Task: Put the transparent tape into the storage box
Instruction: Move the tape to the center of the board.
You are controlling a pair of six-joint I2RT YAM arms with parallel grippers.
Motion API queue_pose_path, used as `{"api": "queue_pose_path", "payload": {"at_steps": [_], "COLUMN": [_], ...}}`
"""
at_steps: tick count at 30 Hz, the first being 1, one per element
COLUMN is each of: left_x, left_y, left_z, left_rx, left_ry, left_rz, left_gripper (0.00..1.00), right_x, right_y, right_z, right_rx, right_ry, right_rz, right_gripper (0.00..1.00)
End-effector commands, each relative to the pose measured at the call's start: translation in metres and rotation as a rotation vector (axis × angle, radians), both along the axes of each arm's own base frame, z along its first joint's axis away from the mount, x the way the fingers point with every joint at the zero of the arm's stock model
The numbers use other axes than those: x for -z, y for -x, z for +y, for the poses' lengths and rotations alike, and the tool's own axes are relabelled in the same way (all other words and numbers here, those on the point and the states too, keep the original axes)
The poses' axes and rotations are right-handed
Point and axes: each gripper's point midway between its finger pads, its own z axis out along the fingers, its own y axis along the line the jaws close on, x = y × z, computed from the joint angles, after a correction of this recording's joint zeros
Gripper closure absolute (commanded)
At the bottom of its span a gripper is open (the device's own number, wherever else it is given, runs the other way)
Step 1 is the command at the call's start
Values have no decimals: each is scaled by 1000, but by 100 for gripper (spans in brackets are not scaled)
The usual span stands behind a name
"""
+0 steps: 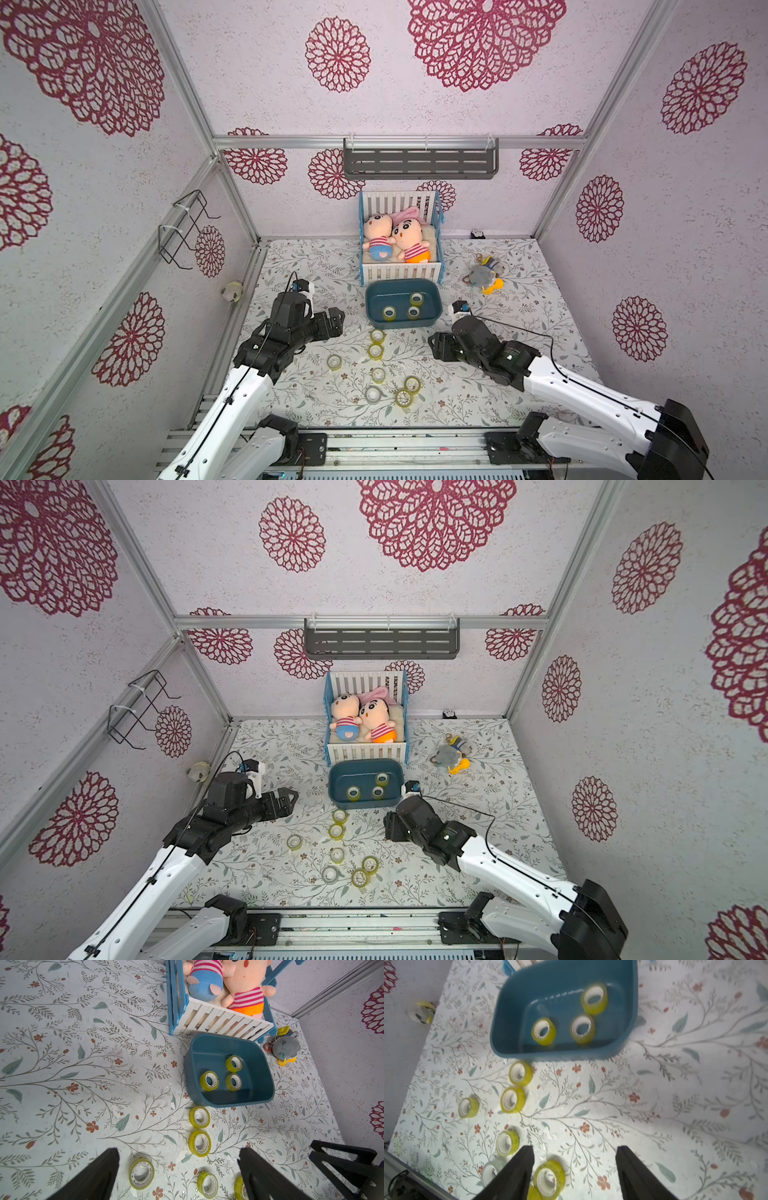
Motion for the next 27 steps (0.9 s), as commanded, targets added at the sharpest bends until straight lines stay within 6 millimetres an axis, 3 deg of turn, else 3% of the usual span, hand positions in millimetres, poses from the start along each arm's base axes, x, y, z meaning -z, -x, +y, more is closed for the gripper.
{"api": "queue_pose_path", "payload": {"at_steps": [1, 6, 10, 18, 22, 27], "left_x": [-1, -2, -10, -26, -22, -15], "left_y": [-1, 2, 3, 9, 8, 6], "left_z": [-3, -10, 3, 15, 10, 3], "left_rx": [8, 42, -10, -68, -52, -25], "left_ry": [-58, -82, -111, -84, -77, -75], "left_rz": [-36, -28, -67, -172, -155, -111], "left_gripper": [3, 3, 3, 3, 3, 3], "right_x": [8, 32, 48, 62, 64, 68], "right_y": [13, 33, 43, 60, 65, 58], "right_z": [-6, 4, 7, 27, 45, 52], "right_rx": [34, -13, -24, -65, -113, -109], "right_ry": [-7, 17, 40, -4, -2, 38], "right_rz": [43, 94, 121, 140, 140, 131], "right_gripper": [35, 38, 37, 33, 29, 25]}}
